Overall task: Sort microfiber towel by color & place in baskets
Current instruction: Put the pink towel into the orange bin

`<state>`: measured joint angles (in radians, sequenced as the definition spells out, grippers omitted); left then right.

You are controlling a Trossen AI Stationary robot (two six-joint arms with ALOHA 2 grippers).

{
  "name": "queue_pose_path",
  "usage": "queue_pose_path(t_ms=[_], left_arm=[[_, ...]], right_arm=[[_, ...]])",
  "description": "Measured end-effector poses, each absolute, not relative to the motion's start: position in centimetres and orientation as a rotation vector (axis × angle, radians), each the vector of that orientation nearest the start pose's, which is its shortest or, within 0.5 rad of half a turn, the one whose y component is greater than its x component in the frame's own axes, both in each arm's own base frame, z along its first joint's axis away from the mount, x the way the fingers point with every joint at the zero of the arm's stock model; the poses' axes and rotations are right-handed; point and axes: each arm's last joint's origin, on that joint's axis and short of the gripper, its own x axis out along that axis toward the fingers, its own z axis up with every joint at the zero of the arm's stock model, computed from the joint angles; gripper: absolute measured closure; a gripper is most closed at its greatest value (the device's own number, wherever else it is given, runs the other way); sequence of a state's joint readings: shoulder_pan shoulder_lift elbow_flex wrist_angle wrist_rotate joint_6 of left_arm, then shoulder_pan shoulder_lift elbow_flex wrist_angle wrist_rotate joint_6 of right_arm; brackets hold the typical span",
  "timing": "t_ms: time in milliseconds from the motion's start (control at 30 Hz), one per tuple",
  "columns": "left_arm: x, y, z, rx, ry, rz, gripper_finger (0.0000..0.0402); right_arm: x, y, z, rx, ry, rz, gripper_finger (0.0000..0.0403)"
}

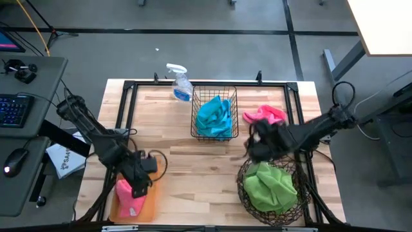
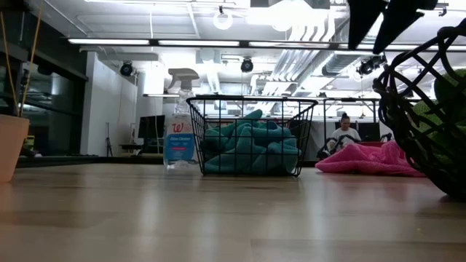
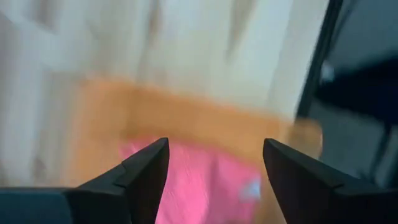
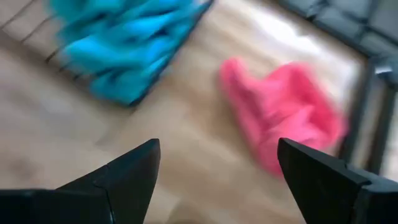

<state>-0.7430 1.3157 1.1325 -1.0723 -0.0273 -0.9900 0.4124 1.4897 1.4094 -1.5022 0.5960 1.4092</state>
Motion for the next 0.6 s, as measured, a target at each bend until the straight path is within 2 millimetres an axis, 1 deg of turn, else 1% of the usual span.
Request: queue_pose_path(t_ms=[100,167,267,400,500,600], left_arm=[[17.3,-14.7,29.5,-0.351,1.197,0.077,0.0154],[16.9,-14.0,30.1,-0.354,1.158,0.087,0.0154],[16.3,-13.1,31.0,-0.37,1.108,0.106,0.0154],[15.6,-12.2,31.9,-0.396,1.03,0.134,0.0154],[15.3,-11.7,32.5,-0.406,0.95,0.176,0.0154],[15.3,-11.1,32.9,-0.39,0.857,0.239,0.0154]], right_arm=[[22.7,5.2,31.7,0.415,0.947,-1.069,0.009],[22.1,2.8,30.9,0.473,0.975,-1.077,0.0095],[20.8,-0.8,28.5,0.6,0.98,-1.1,0.01],[17.8,-4.8,24.6,0.853,0.946,-1.204,0.01],[16.5,-6.8,22.1,1.031,0.858,-1.217,0.01],[15.9,-8.1,20.1,1.138,0.784,-1.246,0.0101]])
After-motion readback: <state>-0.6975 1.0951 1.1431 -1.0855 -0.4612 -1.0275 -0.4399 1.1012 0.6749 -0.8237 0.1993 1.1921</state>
